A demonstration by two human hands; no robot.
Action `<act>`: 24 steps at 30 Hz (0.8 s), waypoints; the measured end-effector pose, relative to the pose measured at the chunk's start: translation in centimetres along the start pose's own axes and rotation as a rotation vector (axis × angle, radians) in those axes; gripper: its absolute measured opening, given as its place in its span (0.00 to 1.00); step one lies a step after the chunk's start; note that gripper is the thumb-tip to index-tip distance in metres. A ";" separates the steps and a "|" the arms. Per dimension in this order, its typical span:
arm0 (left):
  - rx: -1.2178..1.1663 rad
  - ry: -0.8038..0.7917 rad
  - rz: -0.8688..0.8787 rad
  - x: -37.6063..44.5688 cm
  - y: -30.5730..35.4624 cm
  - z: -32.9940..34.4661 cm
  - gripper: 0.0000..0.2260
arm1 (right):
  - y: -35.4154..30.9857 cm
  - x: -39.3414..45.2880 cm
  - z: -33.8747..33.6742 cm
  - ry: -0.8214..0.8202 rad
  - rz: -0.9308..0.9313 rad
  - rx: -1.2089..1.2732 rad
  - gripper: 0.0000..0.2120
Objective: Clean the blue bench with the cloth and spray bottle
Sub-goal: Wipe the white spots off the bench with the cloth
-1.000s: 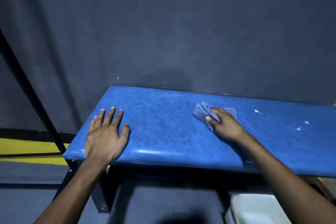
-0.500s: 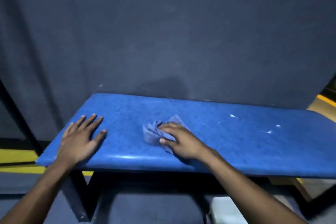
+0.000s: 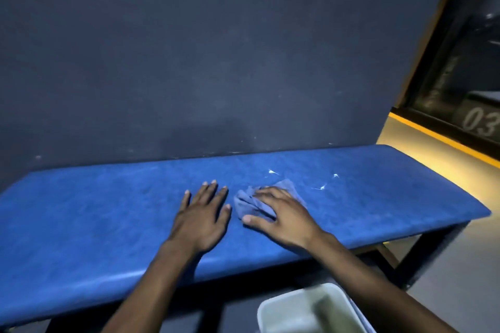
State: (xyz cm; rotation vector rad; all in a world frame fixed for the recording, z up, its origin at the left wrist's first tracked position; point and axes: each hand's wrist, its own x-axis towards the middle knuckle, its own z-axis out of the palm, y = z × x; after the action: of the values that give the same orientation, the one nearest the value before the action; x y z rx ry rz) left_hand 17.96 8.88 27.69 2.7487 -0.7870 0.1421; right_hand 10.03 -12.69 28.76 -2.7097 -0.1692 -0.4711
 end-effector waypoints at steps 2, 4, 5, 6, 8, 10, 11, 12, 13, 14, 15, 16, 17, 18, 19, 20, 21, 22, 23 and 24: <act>0.043 -0.019 -0.034 1.2 0.0 1.3 0.37 | 0.6 2.1 0.5 -0.019 -0.011 0.012 0.24; 0.067 -0.007 -0.050 1.4 -0.3 1.7 0.34 | 1.7 5.3 1.0 -0.038 -0.035 0.014 0.21; 0.068 0.000 -0.052 1.4 -0.3 1.8 0.34 | 2.3 7.1 1.2 -0.054 -0.038 0.004 0.20; 0.066 0.005 -0.054 1.3 -0.3 1.8 0.33 | 3.0 8.8 1.3 -0.079 -0.017 -0.001 0.19; 0.054 0.012 -0.056 1.0 -0.3 1.9 0.33 | 5.2 11.1 0.9 -0.107 0.048 0.000 0.19; 0.036 0.017 -0.060 0.9 -0.4 1.8 0.33 | 8.7 11.5 -0.2 -0.109 0.116 -0.015 0.20; 0.024 0.019 -0.055 0.9 -0.5 1.8 0.33 | 10.8 10.8 -1.2 -0.088 0.166 -0.032 0.21; 0.018 0.019 -0.050 0.9 -0.6 1.7 0.33 | 13.0 9.7 -2.5 -0.062 0.219 -0.054 0.20; 0.016 0.019 -0.048 0.9 -0.6 1.7 0.33 | 14.9 8.3 -3.9 -0.033 0.280 -0.074 0.20; 0.018 0.018 -0.049 0.9 -0.5 1.7 0.33 | 16.4 6.6 -5.2 -0.007 0.331 -0.081 0.20; 0.026 0.014 -0.057 0.9 -0.5 1.7 0.33 | 17.4 4.8 -6.5 0.012 0.373 -0.088 0.21; 0.041 0.009 -0.074 0.8 -0.3 1.7 0.32 | 18.0 3.0 -7.4 0.017 0.400 -0.094 0.21; 0.063 0.007 -0.096 0.8 -0.2 1.8 0.31 | 17.8 1.1 -8.1 0.005 0.398 -0.110 0.19; 0.084 0.009 -0.117 0.8 0.0 1.9 0.30 | 17.2 -0.7 -8.2 -0.005 0.360 -0.118 0.18; 0.095 0.008 -0.133 0.7 0.1 1.9 0.29 | 15.8 -2.1 -7.9 -0.020 0.300 -0.105 0.19; 0.097 0.004 -0.140 0.7 0.1 1.9 0.29 | 14.3 -3.1 -7.3 -0.022 0.234 -0.070 0.20; 0.095 -0.002 -0.139 0.7 0.2 1.9 0.29 | 12.5 -3.6 -6.5 -0.026 0.178 -0.033 0.20; 0.094 -0.004 -0.134 0.7 0.2 1.9 0.29 | 10.9 -3.4 -5.6 -0.029 0.137 -0.007 0.20; 0.096 -0.004 -0.132 0.6 0.2 1.9 0.29 | 9.4 -2.6 -4.8 -0.041 0.108 0.007 0.20; 0.099 -0.004 -0.133 0.6 0.2 1.8 0.29 | 8.4 -1.3 -4.0 -0.054 0.092 0.022 0.21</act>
State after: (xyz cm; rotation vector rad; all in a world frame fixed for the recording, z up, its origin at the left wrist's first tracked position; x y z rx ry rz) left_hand 18.43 7.87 26.09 2.8850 -0.6112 0.1527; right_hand 9.10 -22.01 28.86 -2.6966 -0.0632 -0.3673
